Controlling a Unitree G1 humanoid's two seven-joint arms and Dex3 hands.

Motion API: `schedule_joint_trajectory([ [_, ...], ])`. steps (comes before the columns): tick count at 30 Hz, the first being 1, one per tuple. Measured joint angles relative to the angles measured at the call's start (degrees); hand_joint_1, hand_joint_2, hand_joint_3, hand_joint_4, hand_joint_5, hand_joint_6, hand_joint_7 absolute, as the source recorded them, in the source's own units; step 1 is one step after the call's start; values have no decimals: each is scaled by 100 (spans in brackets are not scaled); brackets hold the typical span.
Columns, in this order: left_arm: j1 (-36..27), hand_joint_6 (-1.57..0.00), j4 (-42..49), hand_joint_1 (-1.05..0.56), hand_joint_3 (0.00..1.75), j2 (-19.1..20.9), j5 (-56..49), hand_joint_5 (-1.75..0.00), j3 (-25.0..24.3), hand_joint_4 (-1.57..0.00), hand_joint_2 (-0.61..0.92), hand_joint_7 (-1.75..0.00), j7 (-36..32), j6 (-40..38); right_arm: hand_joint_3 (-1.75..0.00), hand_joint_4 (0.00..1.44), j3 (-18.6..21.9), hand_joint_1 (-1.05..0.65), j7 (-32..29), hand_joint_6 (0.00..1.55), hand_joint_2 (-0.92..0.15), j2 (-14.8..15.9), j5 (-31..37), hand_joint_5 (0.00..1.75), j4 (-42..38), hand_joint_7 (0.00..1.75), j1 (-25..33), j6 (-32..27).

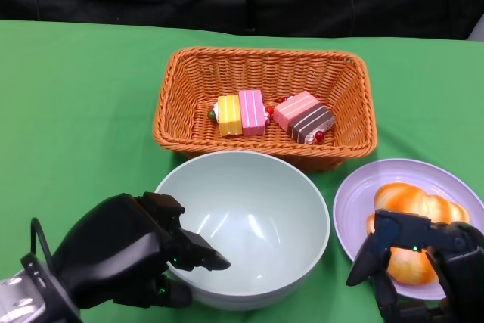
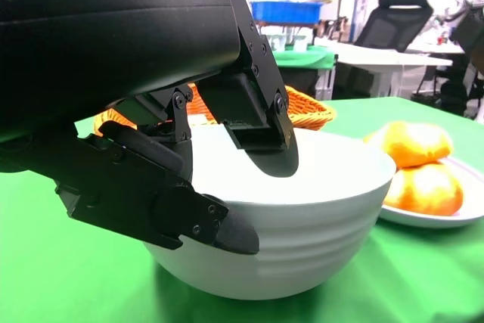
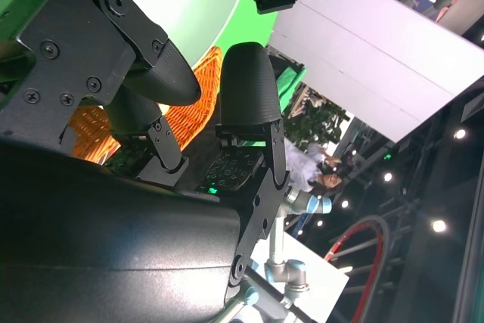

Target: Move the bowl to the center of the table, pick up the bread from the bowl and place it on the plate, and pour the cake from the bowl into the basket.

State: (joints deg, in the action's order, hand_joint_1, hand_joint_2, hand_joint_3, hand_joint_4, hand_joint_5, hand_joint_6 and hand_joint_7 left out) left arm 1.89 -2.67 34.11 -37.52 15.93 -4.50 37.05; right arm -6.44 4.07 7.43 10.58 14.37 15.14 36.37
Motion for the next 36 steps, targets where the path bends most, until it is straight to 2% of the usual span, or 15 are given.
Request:
schedule_joint_trajectory([
  [4,-135,-84,-256,-57,6,78,243,-85,-152,-60,91,0,425,-24,-175,91,-31,-2,-16,88,-15,-35,121,165,-2,137,-98,0],
  [9,-200,-77,-562,-60,3,228,38,-79,-284,-53,92,0,848,-209,-175,91,-36,-2,-32,87,-15,-48,128,167,-6,139,-125,0],
  [14,-318,-64,-984,-70,1,321,-33,-70,-312,-40,91,0,1502,-594,-175,91,-42,-2,-38,87,-16,-52,118,168,-19,140,-129,0],
  [17,-375,-61,-1178,-76,3,408,328,-71,-416,-37,92,0,1871,-678,-174,91,-48,-2,-39,87,-16,-62,111,169,-19,141,-120,0],
  [21,-471,-66,-1175,-75,13,411,1292,-74,-595,-41,92,-2,2034,-512,-174,90,-56,-2,-44,86,-17,-81,108,169,-20,141,-112,2],
  [24,-564,-74,-1074,-66,21,126,2044,-80,-707,-47,92,-6,2014,-299,-174,91,-60,-3,-56,87,-17,-123,107,169,-20,141,-113,4],
  [25,-629,-80,-1056,-58,22,-43,2341,-89,-732,-53,92,-9,1981,-265,-173,90,-64,-3,-58,87,-17,-134,105,169,-20,142,-111,3],
  [27,-752,-82,-1045,-53,23,-395,2768,-95,-752,-55,92,-11,1902,-237,-173,90,-74,-3,-57,86,-17,-145,90,169,-20,142,-106,2],
  [28,-795,-90,-1027,-40,23,-547,2950,-108,-755,-62,90,-20,1892,-225,-173,90,-76,-3,-57,86,-17,-148,86,169,-20,143,-105,2],
  [29,-834,-89,-1006,-34,25,-717,3141,-116,-758,-66,89,-34,1876,-209,-174,90,-76,-3,-57,86,-17,-149,91,169,-20,143,-104,2],
  [30,-887,-83,-1000,-30,42,-895,3333,-124,-760,-69,81,-58,1851,-203,-174,90,-75,-3,-59,86,-17,-152,99,169,-20,143,-103,2],
  [32,-1017,-77,-1008,-23,95,-1292,3689,-138,-758,-78,55,-98,1765,-217,-175,90,-75,-3,-61,86,-17,-158,100,169,-19,143,-94,1],
  [36,-1235,-81,-1115,-13,139,-1764,4037,-163,-761,-89,39,-135,1722,-446,-175,89,-95,-3,-48,87,-17,-164,15,169,-19,143,-84,0],
])
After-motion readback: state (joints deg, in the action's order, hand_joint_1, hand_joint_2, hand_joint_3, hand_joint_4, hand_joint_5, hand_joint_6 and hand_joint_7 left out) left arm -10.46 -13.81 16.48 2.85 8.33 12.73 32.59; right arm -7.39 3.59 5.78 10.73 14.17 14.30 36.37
